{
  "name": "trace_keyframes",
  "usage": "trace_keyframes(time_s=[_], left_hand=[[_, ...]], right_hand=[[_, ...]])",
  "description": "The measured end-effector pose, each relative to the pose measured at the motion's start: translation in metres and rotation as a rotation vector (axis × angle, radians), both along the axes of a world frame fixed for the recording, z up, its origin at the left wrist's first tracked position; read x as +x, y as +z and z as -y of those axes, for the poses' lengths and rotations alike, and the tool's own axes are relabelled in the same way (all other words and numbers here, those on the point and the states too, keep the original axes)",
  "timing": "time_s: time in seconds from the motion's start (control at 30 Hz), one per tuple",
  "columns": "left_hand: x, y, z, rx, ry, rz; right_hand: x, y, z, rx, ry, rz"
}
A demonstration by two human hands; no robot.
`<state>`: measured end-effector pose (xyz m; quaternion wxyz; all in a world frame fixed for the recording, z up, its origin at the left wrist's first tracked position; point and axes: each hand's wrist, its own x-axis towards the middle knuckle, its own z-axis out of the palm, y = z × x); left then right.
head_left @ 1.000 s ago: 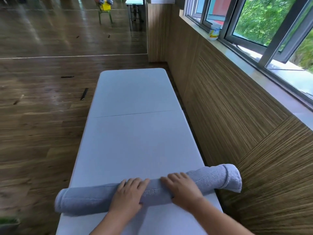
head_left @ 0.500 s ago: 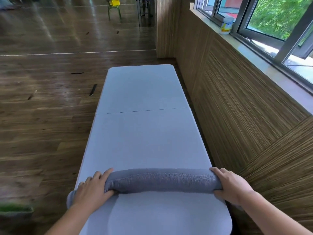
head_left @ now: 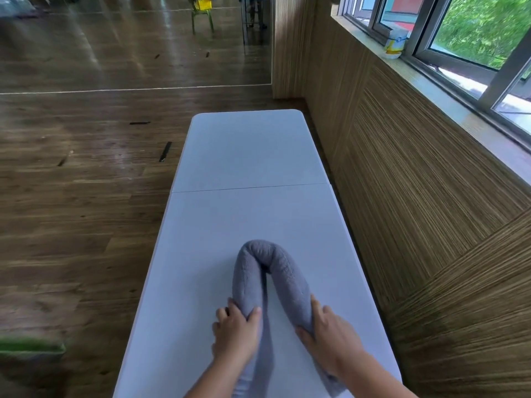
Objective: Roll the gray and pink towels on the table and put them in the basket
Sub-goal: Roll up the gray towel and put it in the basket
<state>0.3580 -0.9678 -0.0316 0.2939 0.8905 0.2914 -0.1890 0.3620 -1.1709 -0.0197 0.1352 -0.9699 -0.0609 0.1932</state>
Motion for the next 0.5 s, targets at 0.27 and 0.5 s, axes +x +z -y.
trace_keyframes(time_s=[0.27,0.5], left_hand=[[0.002,0.013,0.030,-0.763,0.202,-0.007],[0.004,0.055,0.014,0.108,-0.813,0.262]], right_hand=[[0.025,0.021,-0.038,-0.072,0.063,-0.009],[0.041,0.009,-0.022,-0.220,0.470,0.171]])
